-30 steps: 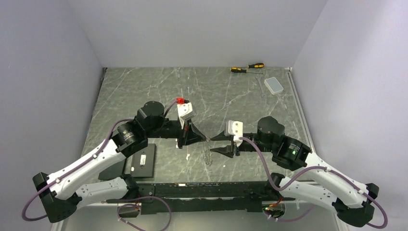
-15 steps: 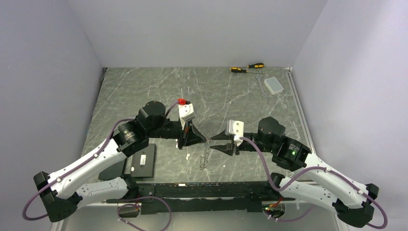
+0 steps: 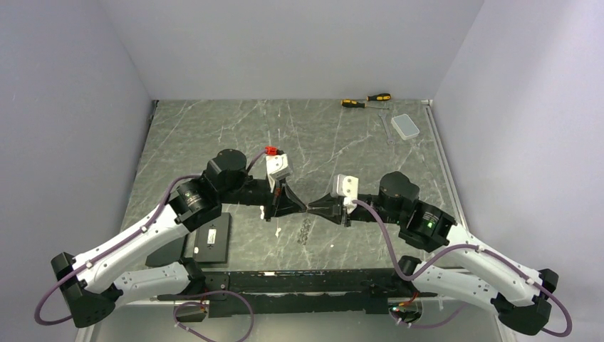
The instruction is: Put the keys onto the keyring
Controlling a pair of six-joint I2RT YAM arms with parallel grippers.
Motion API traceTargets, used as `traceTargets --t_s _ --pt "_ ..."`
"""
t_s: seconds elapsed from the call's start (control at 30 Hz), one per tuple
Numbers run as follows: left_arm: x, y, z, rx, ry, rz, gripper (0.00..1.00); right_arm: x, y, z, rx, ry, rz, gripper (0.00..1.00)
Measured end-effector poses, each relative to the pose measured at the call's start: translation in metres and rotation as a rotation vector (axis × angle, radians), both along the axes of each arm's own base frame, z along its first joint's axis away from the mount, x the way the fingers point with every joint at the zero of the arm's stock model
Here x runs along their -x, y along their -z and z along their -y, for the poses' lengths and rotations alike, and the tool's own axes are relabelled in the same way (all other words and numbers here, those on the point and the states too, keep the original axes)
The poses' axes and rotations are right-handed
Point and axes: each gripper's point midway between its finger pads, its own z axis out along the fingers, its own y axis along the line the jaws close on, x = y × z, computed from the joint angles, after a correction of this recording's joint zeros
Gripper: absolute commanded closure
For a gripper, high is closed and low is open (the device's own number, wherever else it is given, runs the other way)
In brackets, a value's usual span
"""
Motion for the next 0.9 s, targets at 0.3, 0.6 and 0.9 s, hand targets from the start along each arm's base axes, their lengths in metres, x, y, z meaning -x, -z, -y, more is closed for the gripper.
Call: traceTargets --t_s 0.3,0.6,0.9 --pt "0.0003 0.001 -0.0004 -0.004 0.0 -0.002 1.0 -0.0022 0.0033 -0.0044 0.004 -0.002 -0.011 0.84" --pt "0.0005 0.0015 -0.0008 -0.005 0.005 0.007 1.0 -0.0037 0.0035 -0.0042 0.003 0.009 -0.019 1.0" --pt "-0.0004 -0.0034 -0.0032 0.016 -0.005 0.041 0.58 -0.0053 0.004 -0.0019 -0.023 0.031 -0.007 1.0"
